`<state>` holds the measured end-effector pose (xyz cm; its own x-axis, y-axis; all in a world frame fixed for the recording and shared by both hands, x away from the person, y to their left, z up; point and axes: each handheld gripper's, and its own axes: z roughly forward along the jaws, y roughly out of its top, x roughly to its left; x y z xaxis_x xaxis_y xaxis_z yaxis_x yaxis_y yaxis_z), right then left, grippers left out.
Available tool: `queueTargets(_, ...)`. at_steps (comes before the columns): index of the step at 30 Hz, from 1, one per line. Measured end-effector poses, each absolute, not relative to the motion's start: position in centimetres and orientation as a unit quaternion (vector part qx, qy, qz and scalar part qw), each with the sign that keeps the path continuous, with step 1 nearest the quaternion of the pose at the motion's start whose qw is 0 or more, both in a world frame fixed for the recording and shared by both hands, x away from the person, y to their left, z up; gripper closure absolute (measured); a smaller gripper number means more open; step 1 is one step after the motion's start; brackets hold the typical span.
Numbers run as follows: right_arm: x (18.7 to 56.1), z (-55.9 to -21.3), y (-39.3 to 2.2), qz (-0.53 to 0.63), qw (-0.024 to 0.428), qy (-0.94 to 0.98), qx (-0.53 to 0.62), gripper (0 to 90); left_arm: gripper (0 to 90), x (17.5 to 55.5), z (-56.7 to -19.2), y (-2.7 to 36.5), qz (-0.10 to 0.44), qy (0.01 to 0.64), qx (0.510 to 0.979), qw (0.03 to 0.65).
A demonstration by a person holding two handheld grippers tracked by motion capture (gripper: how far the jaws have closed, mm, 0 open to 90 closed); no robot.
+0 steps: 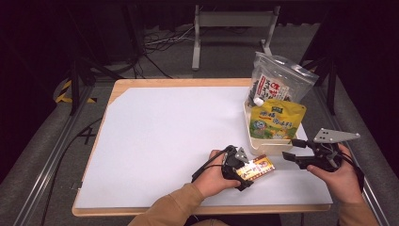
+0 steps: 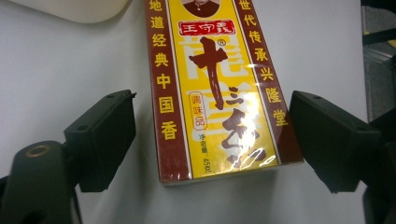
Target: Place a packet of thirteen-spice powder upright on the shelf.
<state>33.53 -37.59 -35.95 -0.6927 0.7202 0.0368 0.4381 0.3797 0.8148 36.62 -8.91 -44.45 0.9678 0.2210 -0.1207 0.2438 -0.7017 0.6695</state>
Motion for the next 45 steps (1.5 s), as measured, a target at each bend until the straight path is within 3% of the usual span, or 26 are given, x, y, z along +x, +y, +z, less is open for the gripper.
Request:
queueTargets(4,33.5,-36.0,-37.5,0.429,0.165,0.814,0.355,34.0,19.6,36.6,-44.4,-8.9,-0.017,0.125,0.922,0.367)
queueTargets(6,33.5,-35.9,-37.5,0.429,0.164,0.814,0.354,34.0,26.6,36.4,-44.3,-8.9,-0.020,0.124,0.921,0.367)
queueTargets(17,33.4,-35.7,-37.4,0.433,0.159,0.812,0.357,34.8,31.6,36.1,-44.0,-8.3,-0.013,0.136,0.919,0.371)
queueTargets(45,32.7,-31.9,-35.0,0.447,0.134,0.814,0.346,40.5,32.4,34.2,-39.3,-2.0,0.046,0.132,0.890,0.433)
